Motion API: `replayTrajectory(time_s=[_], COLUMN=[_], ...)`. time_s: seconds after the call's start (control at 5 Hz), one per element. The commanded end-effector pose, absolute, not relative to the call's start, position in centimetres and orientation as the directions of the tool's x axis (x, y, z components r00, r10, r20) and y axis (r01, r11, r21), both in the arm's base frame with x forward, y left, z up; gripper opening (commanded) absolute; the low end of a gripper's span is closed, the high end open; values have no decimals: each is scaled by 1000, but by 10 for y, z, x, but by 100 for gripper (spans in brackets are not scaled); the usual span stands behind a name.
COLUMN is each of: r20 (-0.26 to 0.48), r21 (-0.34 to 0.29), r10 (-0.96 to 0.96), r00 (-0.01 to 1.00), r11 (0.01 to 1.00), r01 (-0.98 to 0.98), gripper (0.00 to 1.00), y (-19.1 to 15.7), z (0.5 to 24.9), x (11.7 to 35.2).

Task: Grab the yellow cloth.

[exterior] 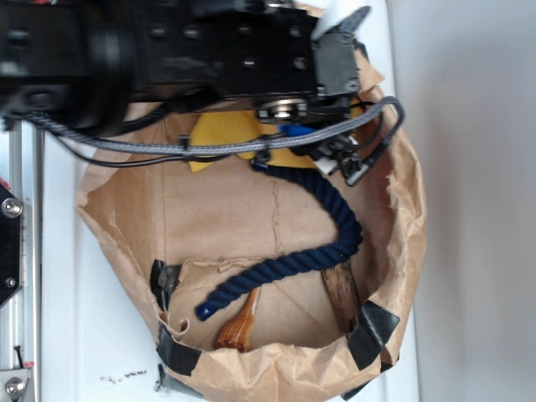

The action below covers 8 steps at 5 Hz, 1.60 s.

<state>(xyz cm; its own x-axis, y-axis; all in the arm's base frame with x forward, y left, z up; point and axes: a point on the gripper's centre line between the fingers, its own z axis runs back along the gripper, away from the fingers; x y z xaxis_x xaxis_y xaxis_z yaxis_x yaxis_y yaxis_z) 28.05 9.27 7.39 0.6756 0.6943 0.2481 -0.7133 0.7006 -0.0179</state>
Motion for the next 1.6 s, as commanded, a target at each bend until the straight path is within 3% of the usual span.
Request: replayTrajectory(time_s=[0.0, 0.6, 0.8, 1.4], r20=[360, 461, 455, 448], r21=[5, 41, 27, -2], r10=[707, 681, 700, 715], r00=[609, 569, 550, 537], r11=[651, 624, 607, 602], r01=[-759, -780, -795, -799], gripper=[100, 100, 0, 0], y=[123, 121, 119, 117], z=[81, 41, 45, 52], x=[277, 293, 294, 296])
